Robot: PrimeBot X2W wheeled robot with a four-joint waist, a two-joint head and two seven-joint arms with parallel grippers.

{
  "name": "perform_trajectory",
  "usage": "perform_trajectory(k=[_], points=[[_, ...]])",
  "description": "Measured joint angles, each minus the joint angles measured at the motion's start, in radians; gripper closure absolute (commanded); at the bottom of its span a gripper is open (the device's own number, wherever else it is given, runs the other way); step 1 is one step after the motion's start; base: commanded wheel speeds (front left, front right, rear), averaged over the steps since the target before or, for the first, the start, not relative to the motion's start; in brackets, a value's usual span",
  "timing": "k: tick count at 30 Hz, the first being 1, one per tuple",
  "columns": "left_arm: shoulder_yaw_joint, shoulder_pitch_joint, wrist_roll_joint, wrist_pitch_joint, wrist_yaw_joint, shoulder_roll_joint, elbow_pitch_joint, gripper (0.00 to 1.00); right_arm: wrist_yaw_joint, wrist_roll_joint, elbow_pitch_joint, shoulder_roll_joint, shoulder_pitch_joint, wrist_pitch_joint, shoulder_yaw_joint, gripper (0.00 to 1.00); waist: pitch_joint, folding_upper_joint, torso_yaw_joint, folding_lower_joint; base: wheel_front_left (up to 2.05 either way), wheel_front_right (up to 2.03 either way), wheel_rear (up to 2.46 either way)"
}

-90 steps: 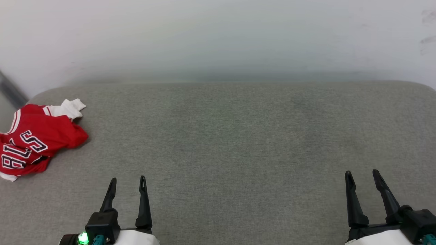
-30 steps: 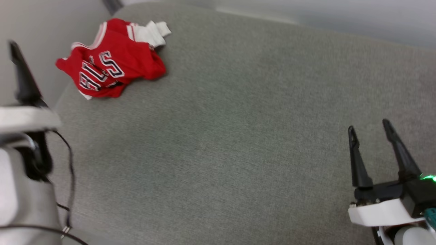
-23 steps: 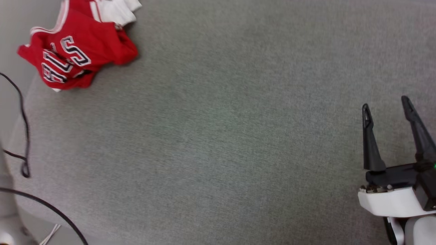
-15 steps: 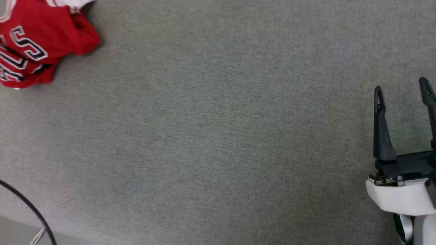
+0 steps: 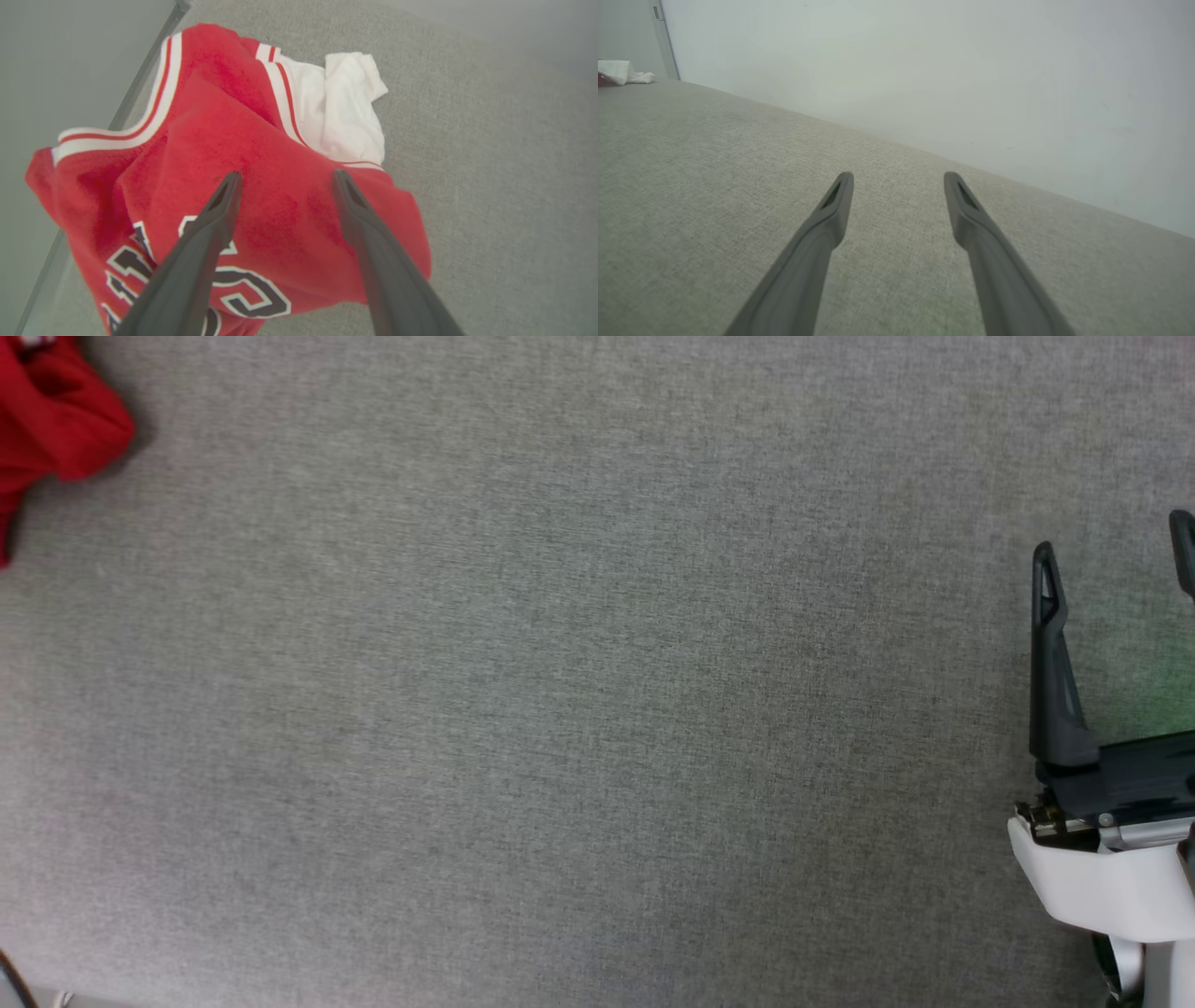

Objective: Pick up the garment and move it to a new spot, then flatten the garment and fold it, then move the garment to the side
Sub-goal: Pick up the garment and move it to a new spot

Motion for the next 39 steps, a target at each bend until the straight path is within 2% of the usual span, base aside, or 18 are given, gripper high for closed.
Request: perform_trajectory(k=[4,6,15,16,24,32,39], points=[[-0.061,0.010,-0.104,0.132,0.000,0.016,-0.001,0.00,0.000,-0.006,-0.009,-0.003,0.000,0.000,0.001,0.00,0.023,0.0000,-0.009,0.0000,0.00,0.00,0.00],[-0.100,0.010,-0.118,0.172,0.000,0.021,0.008,0.00,0.000,-0.009,-0.008,-0.003,-0.001,0.000,0.004,0.00,0.034,0.0000,-0.011,0.0000,0.00,0.00,0.00],[-0.217,-0.005,-0.143,0.178,0.000,0.021,0.041,0.00,0.000,-0.015,0.011,-0.003,-0.026,0.000,0.023,0.00,0.052,0.0000,-0.027,-0.0002,0.00,0.00,0.00],[-0.229,-0.008,-0.142,0.172,0.000,0.025,0.044,1.00,0.000,-0.015,0.014,-0.002,-0.026,0.000,0.024,0.00,0.049,0.0000,-0.028,-0.0001,0.00,0.00,0.00],[-0.291,-0.012,-0.178,0.083,0.000,0.057,0.018,1.00,0.000,0.009,0.046,0.004,-0.026,0.000,0.031,0.00,-0.016,0.0000,-0.026,-0.0001,0.00,0.00,0.00],[-0.407,-0.044,-0.156,0.030,0.000,0.151,-0.159,1.00,0.000,0.035,0.090,0.014,-0.020,0.000,0.039,0.00,-0.136,0.0000,-0.015,-0.0002,0.00,0.00,0.00],[-0.488,-0.104,-0.148,0.031,0.000,0.203,-0.327,1.00,0.000,0.088,0.123,0.016,0.003,0.000,0.038,0.00,-0.243,0.0000,-0.013,-0.0002,0.00,0.00,0.00]])
